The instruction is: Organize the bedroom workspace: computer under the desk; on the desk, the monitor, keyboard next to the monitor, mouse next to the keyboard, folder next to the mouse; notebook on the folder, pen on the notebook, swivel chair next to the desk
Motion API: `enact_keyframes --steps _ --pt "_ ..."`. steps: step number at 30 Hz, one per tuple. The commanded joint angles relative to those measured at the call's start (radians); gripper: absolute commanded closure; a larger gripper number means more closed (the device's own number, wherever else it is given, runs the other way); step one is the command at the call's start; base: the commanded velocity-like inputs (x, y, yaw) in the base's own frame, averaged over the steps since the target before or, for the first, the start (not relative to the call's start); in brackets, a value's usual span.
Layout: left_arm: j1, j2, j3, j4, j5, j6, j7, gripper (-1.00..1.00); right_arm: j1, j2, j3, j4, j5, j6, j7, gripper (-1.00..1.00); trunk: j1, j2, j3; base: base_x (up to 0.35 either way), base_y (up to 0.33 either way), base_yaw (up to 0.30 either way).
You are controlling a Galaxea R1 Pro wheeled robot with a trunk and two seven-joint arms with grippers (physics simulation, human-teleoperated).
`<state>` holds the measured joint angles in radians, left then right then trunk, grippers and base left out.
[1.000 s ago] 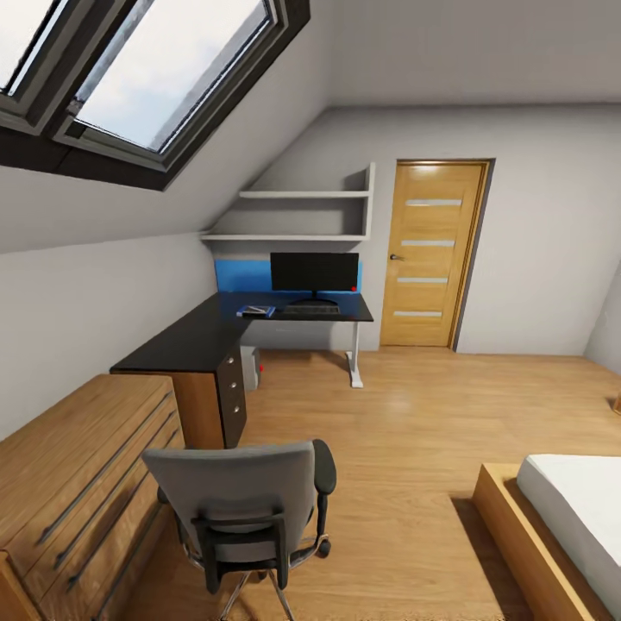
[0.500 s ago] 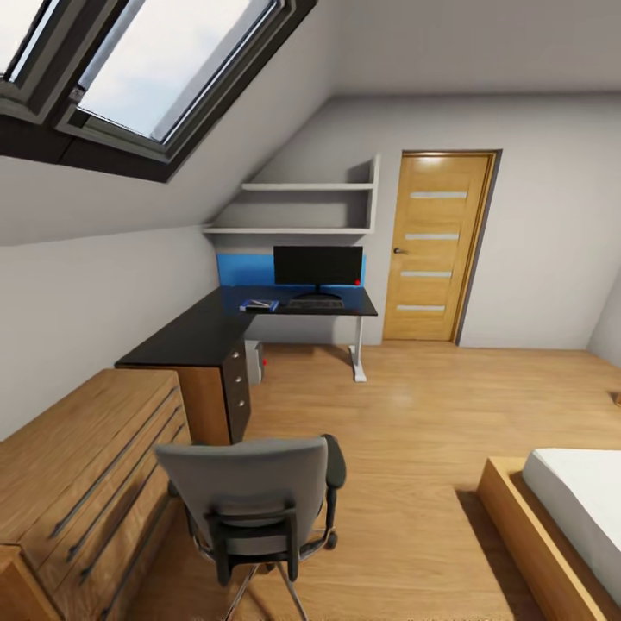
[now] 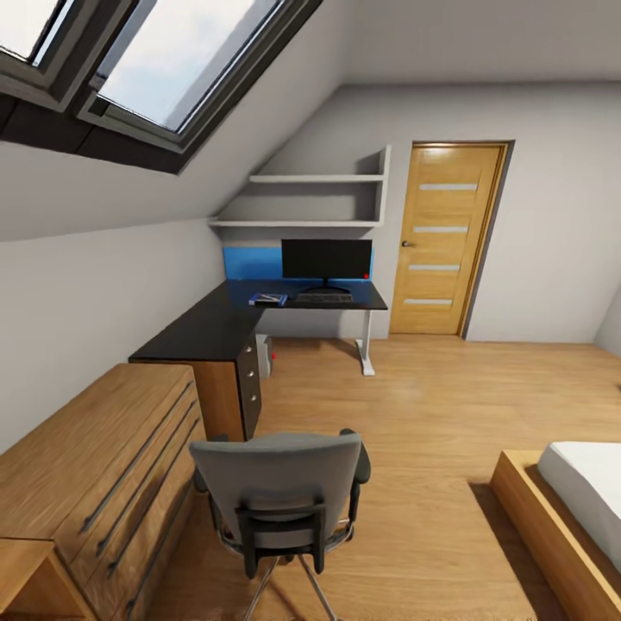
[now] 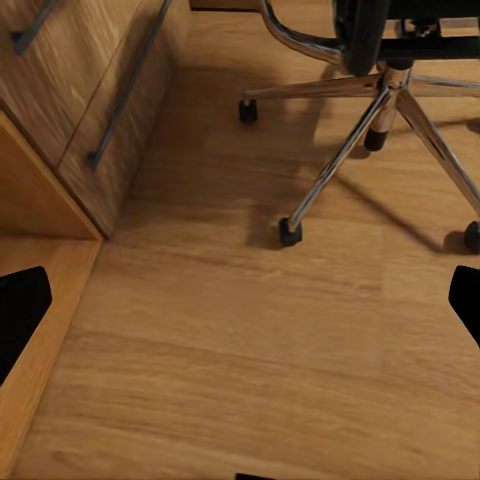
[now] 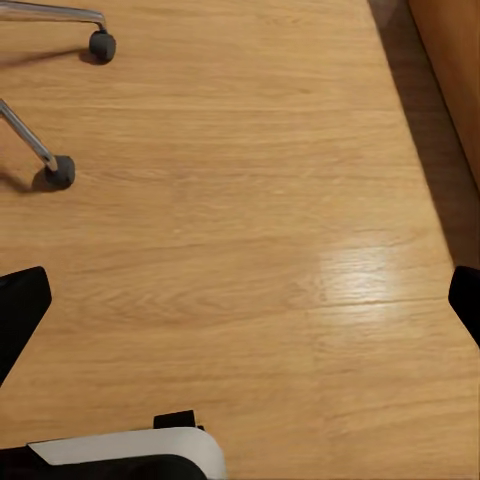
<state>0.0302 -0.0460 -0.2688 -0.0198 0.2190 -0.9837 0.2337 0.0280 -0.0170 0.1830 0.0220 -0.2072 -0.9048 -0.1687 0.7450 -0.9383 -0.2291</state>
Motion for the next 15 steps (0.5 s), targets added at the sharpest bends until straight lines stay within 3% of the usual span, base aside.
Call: enact_keyframes --steps 1,7,15 --pt "0.0 0.0 -0.009 -0.002 0.008 -0.001 0.003 -1.0 0.0 0.0 0.009 0.001 -0.008 -0.003 -0.002 -1.0 0.0 -0.001 -0.002 0.0 0.03 -0.044" --pt "0.0 0.0 -0.009 -0.002 0.008 -0.001 0.003 -1.0 0.0 -0.001 0.009 0.001 -0.008 -0.003 -0.002 -1.0 0.0 -0.001 -0.012 0.0 0.025 -0.086" --pt "0.0 0.0 -0.009 -0.002 0.008 -0.001 0.001 -1.0 0.0 -0.001 0.009 0.001 -0.008 -0.003 0.0 -1.0 0.0 -0.001 -0.022 0.0 0.115 -0.183"
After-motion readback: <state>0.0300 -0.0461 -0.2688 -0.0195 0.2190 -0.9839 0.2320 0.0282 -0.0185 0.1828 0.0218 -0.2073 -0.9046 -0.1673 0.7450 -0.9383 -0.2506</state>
